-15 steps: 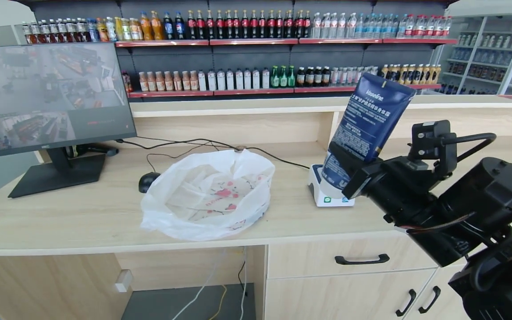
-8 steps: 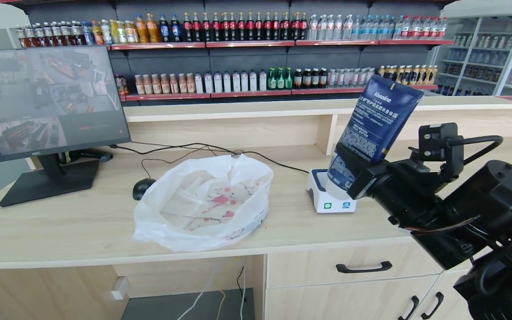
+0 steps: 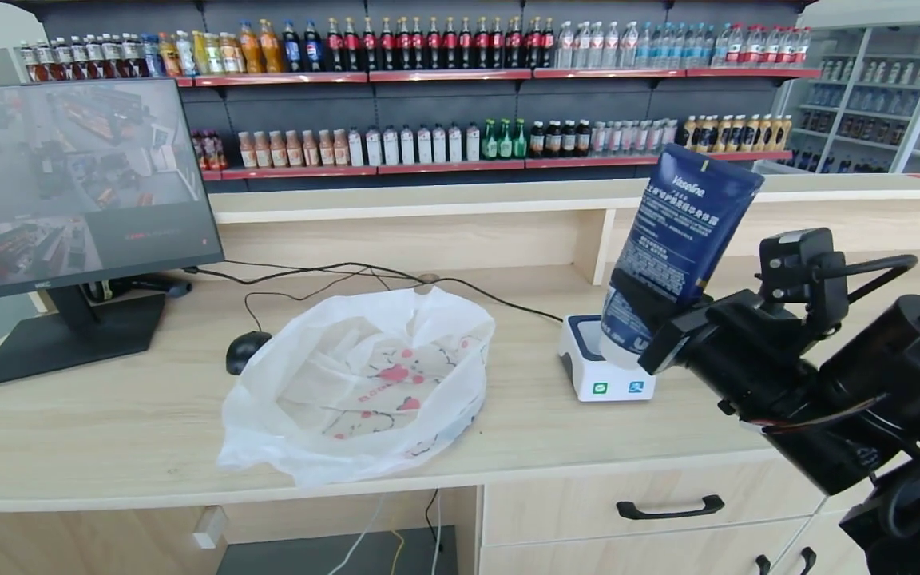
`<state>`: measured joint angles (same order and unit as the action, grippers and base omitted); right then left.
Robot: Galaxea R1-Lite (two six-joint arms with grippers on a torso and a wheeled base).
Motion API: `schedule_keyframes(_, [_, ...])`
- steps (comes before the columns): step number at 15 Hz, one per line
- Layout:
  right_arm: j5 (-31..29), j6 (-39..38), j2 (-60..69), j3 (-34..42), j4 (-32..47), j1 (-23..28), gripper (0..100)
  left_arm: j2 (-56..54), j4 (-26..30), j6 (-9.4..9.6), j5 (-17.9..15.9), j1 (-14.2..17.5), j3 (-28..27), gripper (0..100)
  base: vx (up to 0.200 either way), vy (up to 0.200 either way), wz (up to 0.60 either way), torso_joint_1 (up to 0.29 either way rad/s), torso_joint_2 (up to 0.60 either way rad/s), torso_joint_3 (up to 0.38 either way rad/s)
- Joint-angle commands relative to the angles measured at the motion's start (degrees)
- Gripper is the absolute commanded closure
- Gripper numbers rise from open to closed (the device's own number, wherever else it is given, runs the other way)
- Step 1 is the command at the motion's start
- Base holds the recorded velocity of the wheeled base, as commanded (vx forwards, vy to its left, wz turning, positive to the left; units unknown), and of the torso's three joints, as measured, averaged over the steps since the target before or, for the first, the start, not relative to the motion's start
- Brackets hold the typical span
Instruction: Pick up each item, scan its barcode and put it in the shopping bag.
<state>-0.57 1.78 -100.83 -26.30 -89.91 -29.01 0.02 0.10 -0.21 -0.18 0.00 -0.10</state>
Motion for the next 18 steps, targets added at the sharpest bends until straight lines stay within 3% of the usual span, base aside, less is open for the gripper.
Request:
schedule_keyframes(1, [6.20, 6.48, 0.81, 4.15, -0.09, 4.58, 100, -0.02, -0.01, 0.03, 0.01, 0.00, 0.01, 0, 0.000, 0.000, 0.00, 0.000, 0.00, 0.000])
schedule_keyframes(6, [5.93, 22.74, -4.55, 1.77, -0.09, 5.28, 100, -0.02, -0.01, 0.03, 0.01, 0.00, 0.01, 0, 0.000, 0.000, 0.00, 0.000, 0.00, 0.000])
schedule_keyframes(9, [7.08, 27.93, -7.10, -0.60, -0.09, 4.84, 100, -0.02, -0.01, 0.03, 0.01, 0.09, 0.01, 0, 0.000, 0.000, 0.00, 0.000, 0.00, 0.000])
schedule_keyframes(13, [16.22, 36.45, -11.14, -7.72, -0.09, 8.62, 100, -0.02, -0.01, 0.03, 0.01, 0.00, 0.01, 0, 0.000, 0.000, 0.00, 0.000, 0.00, 0.000])
schedule_keyframes(18, [26.24, 41.64, -13.96, -8.51, -0.09, 14.60, 100, -0.02, -0.01, 0.03, 0.01, 0.00, 0.01, 0, 0.000, 0.000, 0.00, 0.000, 0.00, 0.000])
